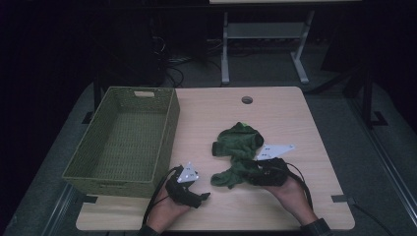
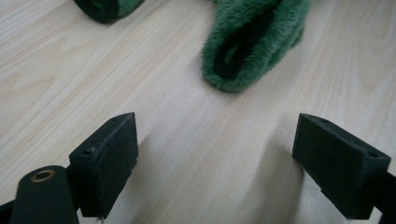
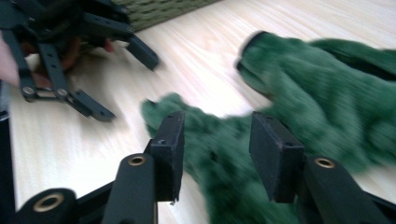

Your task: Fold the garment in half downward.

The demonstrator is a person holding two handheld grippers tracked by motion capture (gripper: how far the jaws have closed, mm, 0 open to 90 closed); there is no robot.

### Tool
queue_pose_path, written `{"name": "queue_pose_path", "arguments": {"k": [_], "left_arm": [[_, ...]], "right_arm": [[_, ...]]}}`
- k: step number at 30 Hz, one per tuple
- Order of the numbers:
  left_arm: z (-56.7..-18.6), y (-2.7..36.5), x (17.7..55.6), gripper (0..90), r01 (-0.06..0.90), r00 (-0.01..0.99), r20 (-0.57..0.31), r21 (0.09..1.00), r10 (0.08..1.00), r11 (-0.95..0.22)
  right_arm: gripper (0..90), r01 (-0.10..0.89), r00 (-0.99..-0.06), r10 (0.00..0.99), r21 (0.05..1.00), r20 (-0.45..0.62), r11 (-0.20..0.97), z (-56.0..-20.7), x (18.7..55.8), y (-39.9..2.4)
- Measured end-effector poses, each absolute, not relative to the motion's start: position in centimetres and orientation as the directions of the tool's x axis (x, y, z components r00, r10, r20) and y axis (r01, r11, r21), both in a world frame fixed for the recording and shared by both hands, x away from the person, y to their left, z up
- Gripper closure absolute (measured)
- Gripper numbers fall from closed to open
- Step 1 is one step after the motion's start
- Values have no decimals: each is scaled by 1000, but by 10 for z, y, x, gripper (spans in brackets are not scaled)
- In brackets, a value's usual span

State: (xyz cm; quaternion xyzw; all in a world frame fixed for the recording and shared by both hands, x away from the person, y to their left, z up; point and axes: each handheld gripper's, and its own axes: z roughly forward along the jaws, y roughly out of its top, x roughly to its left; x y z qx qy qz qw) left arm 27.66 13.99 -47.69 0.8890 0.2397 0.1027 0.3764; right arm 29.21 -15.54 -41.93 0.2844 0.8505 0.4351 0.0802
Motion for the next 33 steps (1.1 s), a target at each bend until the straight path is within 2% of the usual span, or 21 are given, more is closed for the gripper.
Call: {"name": "queue_pose_path", "arguments": {"k": [12,17,18,22,25,27,33], "left_arm": [[-477,140,276,139,351,865,-5,720,502,-598],[-477,140,276,140,347,867,-1,721,499,-600],[-477,140,276,140,349,866,-4,722,500,-597],[-477,140,277,140,342,870,0,721,494,-603],[-478,139,277,141,347,868,-8,724,497,-596],[-477,140,277,141,345,870,-5,722,494,-600],[-477,140,277,142,346,869,-6,722,494,-599]], "right_arm": [[582,407,-861,488,771,145,489,-427,293,-112],[575,395,-864,492,748,105,534,-435,293,-104],[585,400,-864,491,741,108,540,-438,294,-103],[744,404,-862,495,736,107,544,-444,299,-98],[807,407,-860,498,744,115,531,-445,302,-96],[823,405,-859,495,761,127,507,-443,304,-97],[797,374,-867,480,809,132,454,-428,303,-108]]}}
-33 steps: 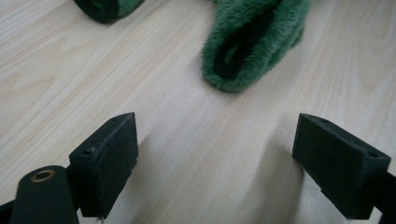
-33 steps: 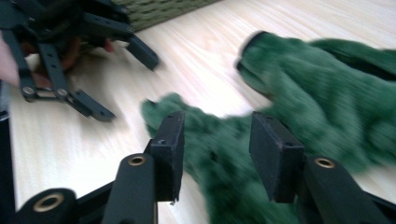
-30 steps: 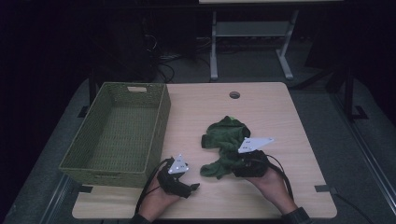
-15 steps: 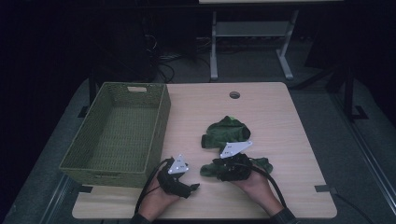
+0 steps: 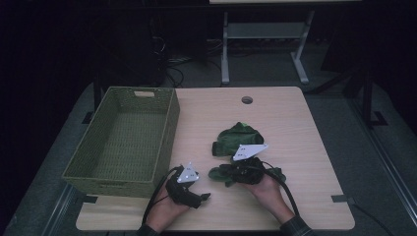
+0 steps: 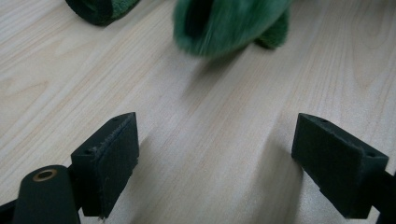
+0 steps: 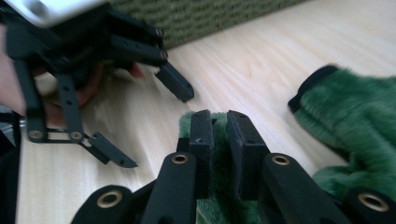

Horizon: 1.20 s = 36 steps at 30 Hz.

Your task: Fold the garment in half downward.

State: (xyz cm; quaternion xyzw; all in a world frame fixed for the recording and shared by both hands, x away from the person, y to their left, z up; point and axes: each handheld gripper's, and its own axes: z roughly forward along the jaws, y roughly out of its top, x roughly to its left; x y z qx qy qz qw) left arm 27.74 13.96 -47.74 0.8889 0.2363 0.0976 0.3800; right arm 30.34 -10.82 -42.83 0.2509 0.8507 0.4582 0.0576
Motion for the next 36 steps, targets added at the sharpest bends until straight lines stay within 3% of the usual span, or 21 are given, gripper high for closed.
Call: {"name": "queue_pose_path", "arguments": {"k": [22,36], "left_arm": [[-477,139,278,144,351,868,-11,722,497,-596],[-477,139,278,145,347,869,-7,720,495,-600]], "right_arm": [[795,375,-791,593,885,150,276,-408,296,-181],[769,462,-709,694,827,129,319,-430,288,-227]]}}
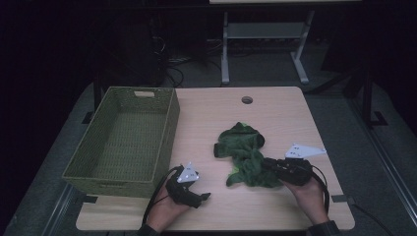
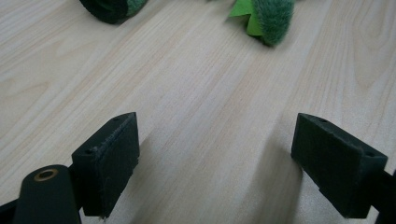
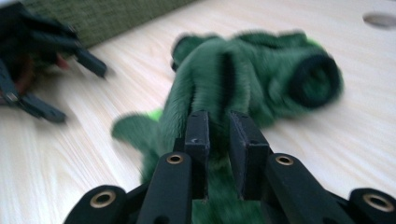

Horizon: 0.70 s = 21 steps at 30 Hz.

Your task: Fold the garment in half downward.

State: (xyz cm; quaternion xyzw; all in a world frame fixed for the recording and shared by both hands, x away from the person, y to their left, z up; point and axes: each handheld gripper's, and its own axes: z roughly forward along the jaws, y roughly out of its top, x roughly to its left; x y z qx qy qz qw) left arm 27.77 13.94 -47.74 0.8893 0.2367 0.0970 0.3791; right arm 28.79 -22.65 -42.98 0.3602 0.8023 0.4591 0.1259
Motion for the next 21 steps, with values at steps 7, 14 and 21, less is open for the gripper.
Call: {"name": "queue_pose_path", "arguments": {"k": [7,14,21], "left_arm": [[-477,139,278,145,348,869,-6,720,495,-601],[-477,139,278,145,347,869,-5,719,495,-602],[-477,139,278,145,348,869,-6,720,495,-601]], "right_arm": [[710,480,-686,714,827,144,294,-429,282,-243],[589,504,-700,692,808,174,306,-432,292,-225],[483,525,-718,664,789,209,319,-439,301,-208]]}}
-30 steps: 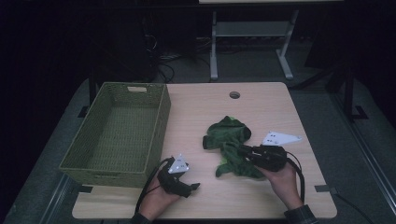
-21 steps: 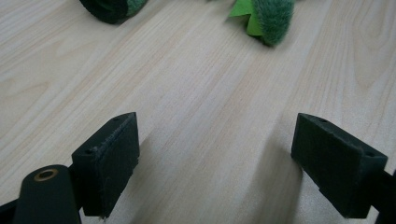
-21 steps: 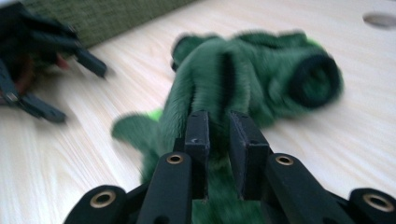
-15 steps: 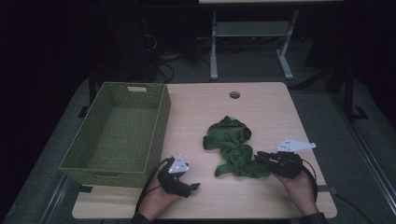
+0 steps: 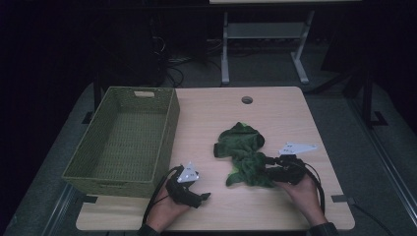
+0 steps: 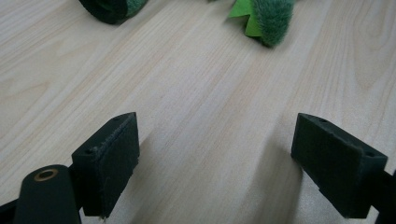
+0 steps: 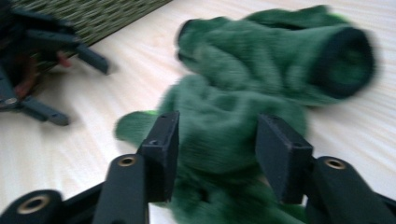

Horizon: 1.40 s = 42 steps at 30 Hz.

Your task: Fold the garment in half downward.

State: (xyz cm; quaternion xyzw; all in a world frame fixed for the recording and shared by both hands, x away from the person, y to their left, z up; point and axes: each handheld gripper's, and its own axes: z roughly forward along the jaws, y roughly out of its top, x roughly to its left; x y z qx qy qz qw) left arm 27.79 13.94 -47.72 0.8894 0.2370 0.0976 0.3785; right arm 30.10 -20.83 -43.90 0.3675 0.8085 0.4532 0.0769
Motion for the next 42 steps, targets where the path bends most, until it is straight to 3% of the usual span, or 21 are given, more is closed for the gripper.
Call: {"name": "queue_pose_path", "arguments": {"k": [3,8,11,18,25,33,42], "left_arm": [[-477,139,278,145,348,869,-6,719,495,-601],[-477,139,278,145,347,869,-5,719,495,-602],[-477,139,278,145,347,869,-6,719,495,-601],[-477,139,279,145,343,869,0,721,494,-603],[-477,139,279,145,343,870,-1,720,493,-603],[-477,139,279,145,344,870,-2,719,493,-604],[-477,139,279,145,344,869,-1,720,495,-602]], "right_arm": [[526,532,-723,664,768,192,357,-443,301,-195],[826,536,-718,671,762,183,365,-448,305,-188],[866,517,-726,666,773,169,368,-446,304,-187],[856,407,-795,593,838,128,364,-421,293,-180],[858,434,-837,516,794,180,427,-438,297,-153],[864,489,-817,541,739,201,463,-458,310,-142],[698,404,-832,541,798,118,448,-430,297,-148]]}}
